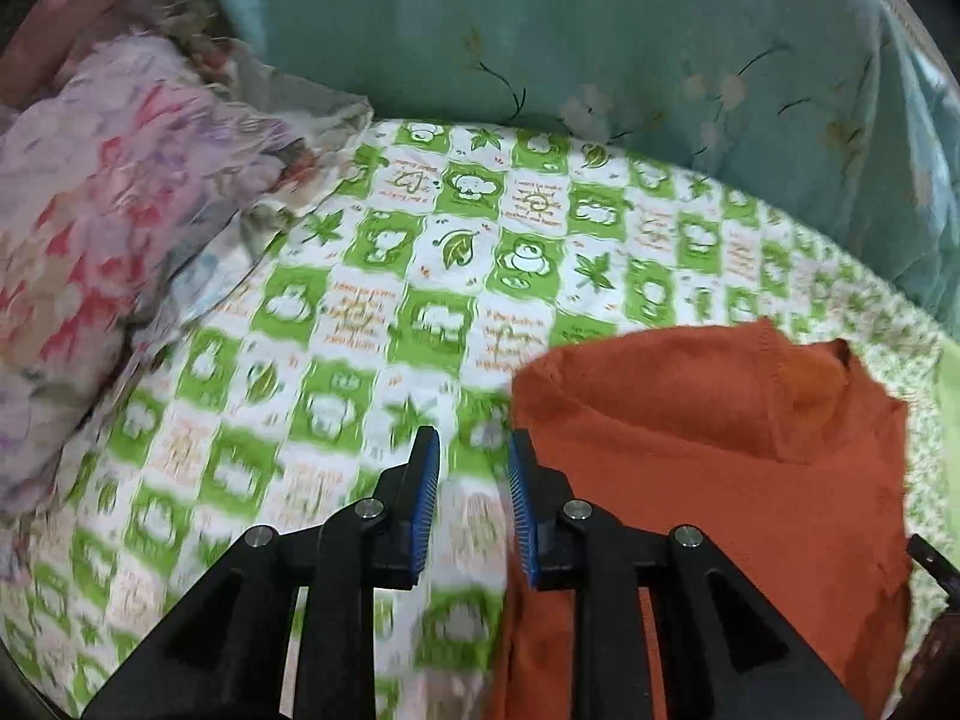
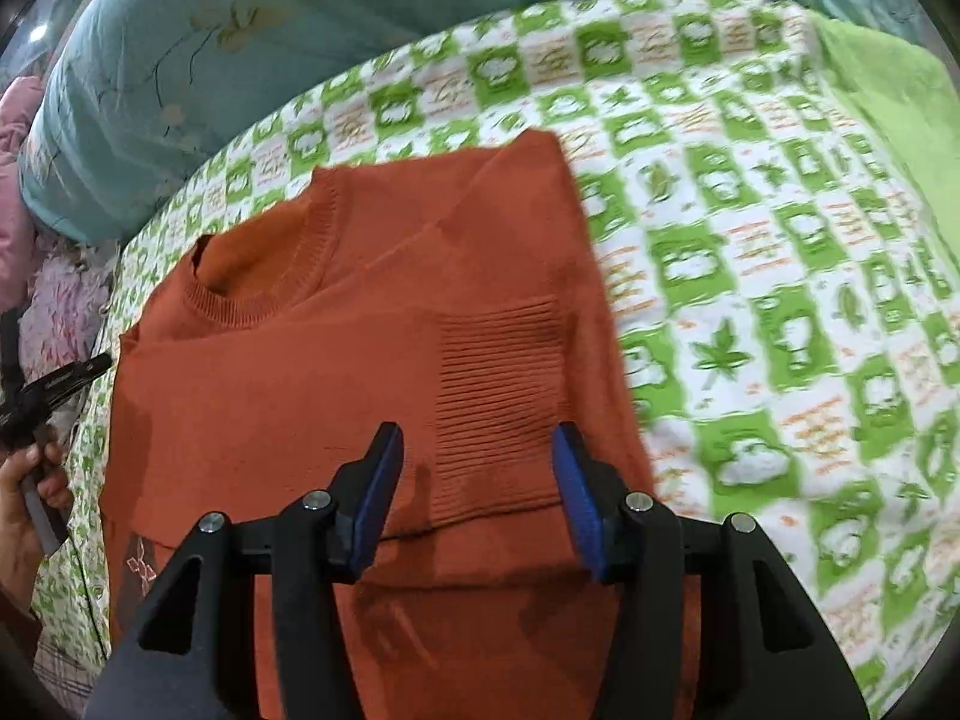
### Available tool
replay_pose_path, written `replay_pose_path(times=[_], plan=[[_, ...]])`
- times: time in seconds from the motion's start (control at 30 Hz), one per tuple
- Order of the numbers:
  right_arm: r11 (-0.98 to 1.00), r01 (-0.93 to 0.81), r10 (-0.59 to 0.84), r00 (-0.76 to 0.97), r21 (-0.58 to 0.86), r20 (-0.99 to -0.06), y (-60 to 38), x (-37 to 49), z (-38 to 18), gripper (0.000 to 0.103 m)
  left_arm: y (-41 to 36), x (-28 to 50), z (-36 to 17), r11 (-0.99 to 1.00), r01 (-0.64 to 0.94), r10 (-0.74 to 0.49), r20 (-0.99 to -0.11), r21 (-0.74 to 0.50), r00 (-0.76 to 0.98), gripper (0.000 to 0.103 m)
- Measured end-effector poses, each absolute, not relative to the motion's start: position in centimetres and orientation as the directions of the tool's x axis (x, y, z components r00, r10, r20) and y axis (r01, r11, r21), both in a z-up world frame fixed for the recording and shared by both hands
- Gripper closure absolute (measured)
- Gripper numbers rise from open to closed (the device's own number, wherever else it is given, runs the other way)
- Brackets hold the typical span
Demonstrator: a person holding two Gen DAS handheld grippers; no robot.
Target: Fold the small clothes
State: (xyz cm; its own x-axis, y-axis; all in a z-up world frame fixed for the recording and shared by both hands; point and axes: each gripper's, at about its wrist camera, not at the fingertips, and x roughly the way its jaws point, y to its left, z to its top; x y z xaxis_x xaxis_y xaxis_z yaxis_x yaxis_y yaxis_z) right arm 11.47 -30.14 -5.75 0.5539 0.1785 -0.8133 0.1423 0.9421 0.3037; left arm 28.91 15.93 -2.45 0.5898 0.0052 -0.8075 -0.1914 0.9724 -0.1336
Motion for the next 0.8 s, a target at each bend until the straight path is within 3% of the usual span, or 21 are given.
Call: replay_pose_path(times=[0.2, 0.33, 0.43, 0.8], plan=[[0.936, 0.138, 0.195, 0.56, 0.323, -0.805, -30.4, 9.8, -4.7, 0.05, 14.1, 22.1, -2.3, 0.959, -0.18, -0.082, -0.82, -0.22, 0.566, 0.07], [0.937, 0.114, 0.219, 0.549, 0.331, -0.807, -29.8, 8.1, -4.4, 0.05, 13.5, 17.5, -3.2, 0.945, -0.188, -0.131, -0.834, -0.269, 0.537, 0.058], [0.932, 0.09, 0.252, 0.534, 0.35, -0.807, -29.2, 6.4, -4.2, 0.05, 12.8, 14.1, -3.8, 0.934, -0.197, -0.166, -0.847, -0.3, 0.505, 0.057], [0.927, 0.062, 0.289, 0.51, 0.37, -0.81, -26.9, -0.2, -3.7, 0.049, 9.2, 4.7, -5.9, 0.951, -0.194, -0.166, -0.928, -0.24, 0.334, 0.043]])
